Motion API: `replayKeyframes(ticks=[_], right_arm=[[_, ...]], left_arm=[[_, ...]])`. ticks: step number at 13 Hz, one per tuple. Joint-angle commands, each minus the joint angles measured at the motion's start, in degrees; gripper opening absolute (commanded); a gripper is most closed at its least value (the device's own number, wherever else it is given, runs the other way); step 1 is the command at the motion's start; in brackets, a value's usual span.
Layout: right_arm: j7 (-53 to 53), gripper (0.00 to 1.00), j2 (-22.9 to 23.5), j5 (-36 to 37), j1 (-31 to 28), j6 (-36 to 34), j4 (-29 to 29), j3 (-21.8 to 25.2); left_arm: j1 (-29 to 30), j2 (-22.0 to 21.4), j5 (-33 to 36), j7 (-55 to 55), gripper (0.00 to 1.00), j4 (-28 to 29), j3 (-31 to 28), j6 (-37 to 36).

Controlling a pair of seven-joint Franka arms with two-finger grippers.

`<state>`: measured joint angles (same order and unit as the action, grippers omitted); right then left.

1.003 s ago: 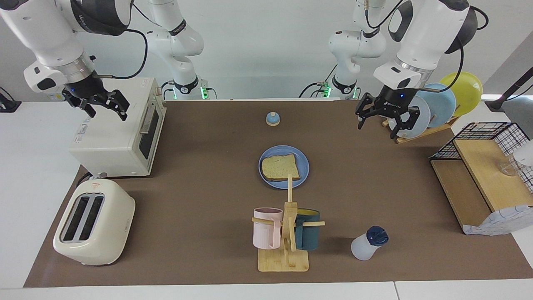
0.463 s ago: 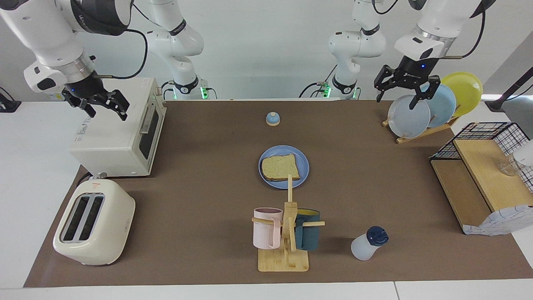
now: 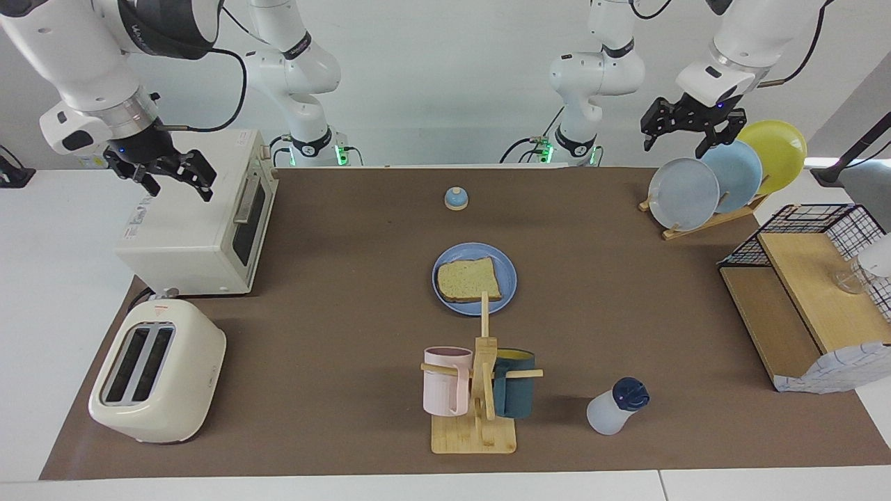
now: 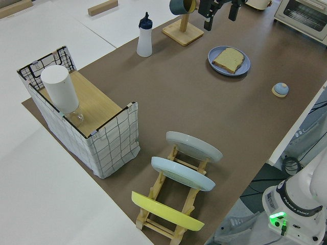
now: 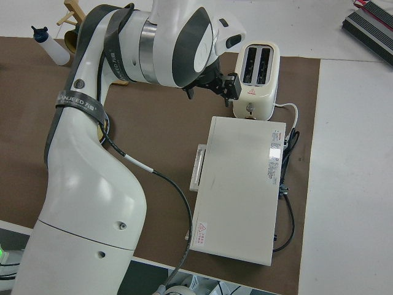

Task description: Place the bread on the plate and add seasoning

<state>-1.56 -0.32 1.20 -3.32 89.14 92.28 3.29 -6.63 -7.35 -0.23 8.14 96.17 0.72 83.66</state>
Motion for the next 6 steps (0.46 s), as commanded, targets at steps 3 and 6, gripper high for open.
replayKeyframes(ticks=[3, 6], right_arm=[[0.9, 1.00, -1.2, -0.1, -0.2, 0.3, 1.3, -0.1], [0.9, 1.00, -1.2, -0.1, -0.2, 0.3, 1.3, -0.1]], left_arm=[[2.4, 11.0, -0.2, -3.1, 1.00, -16.4, 2.8, -0.1], [2.6, 9.7, 0.6, -3.6, 1.00, -16.5, 2.7, -1.7]])
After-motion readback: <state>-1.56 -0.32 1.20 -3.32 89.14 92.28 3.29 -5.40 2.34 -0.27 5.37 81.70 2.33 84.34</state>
